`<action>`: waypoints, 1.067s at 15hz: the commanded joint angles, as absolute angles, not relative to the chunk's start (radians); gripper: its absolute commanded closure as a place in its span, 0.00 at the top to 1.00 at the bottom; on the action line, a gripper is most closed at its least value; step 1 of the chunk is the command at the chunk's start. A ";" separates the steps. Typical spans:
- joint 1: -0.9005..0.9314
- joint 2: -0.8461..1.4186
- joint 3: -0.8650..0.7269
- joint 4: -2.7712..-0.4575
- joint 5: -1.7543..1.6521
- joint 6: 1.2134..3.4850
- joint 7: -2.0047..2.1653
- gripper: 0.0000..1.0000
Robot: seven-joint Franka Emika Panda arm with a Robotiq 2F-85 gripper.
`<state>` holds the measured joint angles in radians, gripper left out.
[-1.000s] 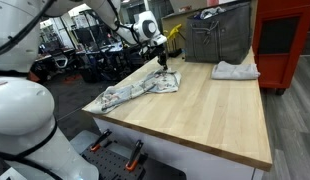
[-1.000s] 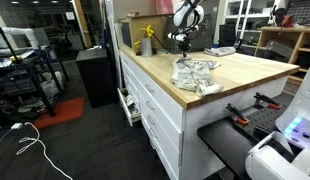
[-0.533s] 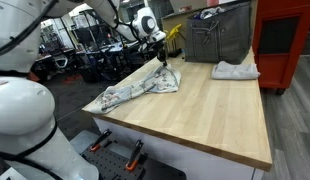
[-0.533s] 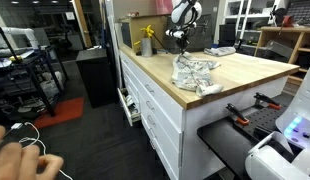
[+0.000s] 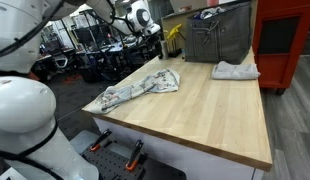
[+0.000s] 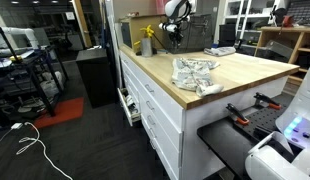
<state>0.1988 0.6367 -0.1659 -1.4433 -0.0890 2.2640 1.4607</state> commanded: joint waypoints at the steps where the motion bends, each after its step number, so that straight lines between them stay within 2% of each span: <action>1: 0.212 0.586 -0.162 -1.554 -0.130 2.324 1.495 0.72; 5: 0.192 0.536 -0.154 -1.720 -0.107 2.384 1.472 0.99; 6: 0.182 0.508 -0.154 -1.779 -0.103 2.403 1.459 0.96; 7: 0.174 0.482 -0.155 -1.831 -0.102 2.422 1.446 0.86; 8: 0.161 0.452 -0.150 -1.880 -0.092 2.439 1.428 0.70; 9: 0.152 0.414 -0.146 -1.930 -0.085 2.457 1.413 0.69; 10: 0.142 0.375 -0.143 -1.980 -0.076 2.476 1.395 0.63; 13: 0.111 0.282 -0.132 -2.080 -0.044 2.485 1.350 0.40; 14: 0.091 0.253 -0.113 -2.108 -0.012 2.479 1.302 0.39; 15: 0.064 0.220 -0.082 -2.137 0.041 2.469 1.207 0.74; 16: 0.048 0.190 -0.061 -2.167 0.087 2.463 1.136 0.70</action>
